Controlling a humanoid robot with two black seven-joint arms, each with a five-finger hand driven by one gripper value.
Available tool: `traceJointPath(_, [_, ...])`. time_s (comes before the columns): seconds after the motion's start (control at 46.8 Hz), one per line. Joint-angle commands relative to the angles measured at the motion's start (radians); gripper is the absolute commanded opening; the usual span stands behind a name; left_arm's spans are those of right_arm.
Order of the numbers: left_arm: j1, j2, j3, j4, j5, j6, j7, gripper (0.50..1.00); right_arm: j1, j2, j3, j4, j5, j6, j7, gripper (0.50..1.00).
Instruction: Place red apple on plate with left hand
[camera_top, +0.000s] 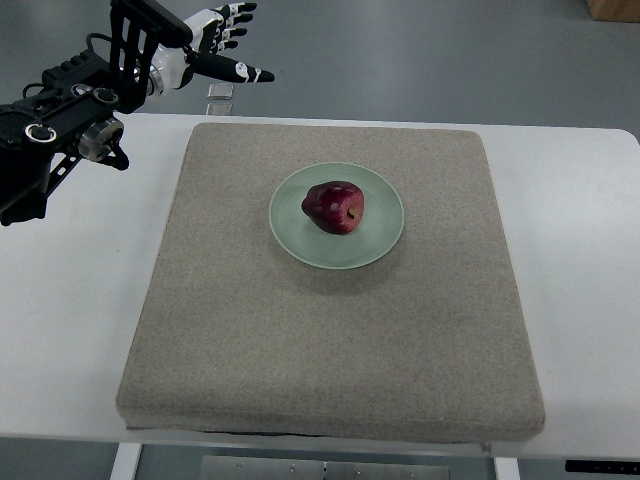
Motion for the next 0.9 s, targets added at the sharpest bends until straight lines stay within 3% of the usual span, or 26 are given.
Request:
traceJointPath(0.0, [-0.003, -0.012, -0.002, 0.044, -0.143, 0.004, 0.0, 0.992, 0.0, 0.0, 0.0, 0.0, 0.0, 0.0, 0.0, 0.93])
traceJointPath(0.299, [-0.025, -0.084, -0.003, 0.238, -0.545, 0.008, 0.013, 0.992, 0.0, 0.0, 0.0, 0.0, 0.0, 0.0, 0.0, 0.93])
traceJointPath(0.555, [-0.025, -0.148, -0.006, 0.325, -0.776, 0.007, 0.016, 0.992, 0.0, 0.0, 0.0, 0.0, 0.0, 0.0, 0.0, 0.932])
traceJointPath(0.876, [0.009, -0.203, -0.048, 0.354, -0.958, -0.111, 0.014, 0.992, 0.0, 0.0, 0.0, 0.0, 0.0, 0.0, 0.0, 0.93])
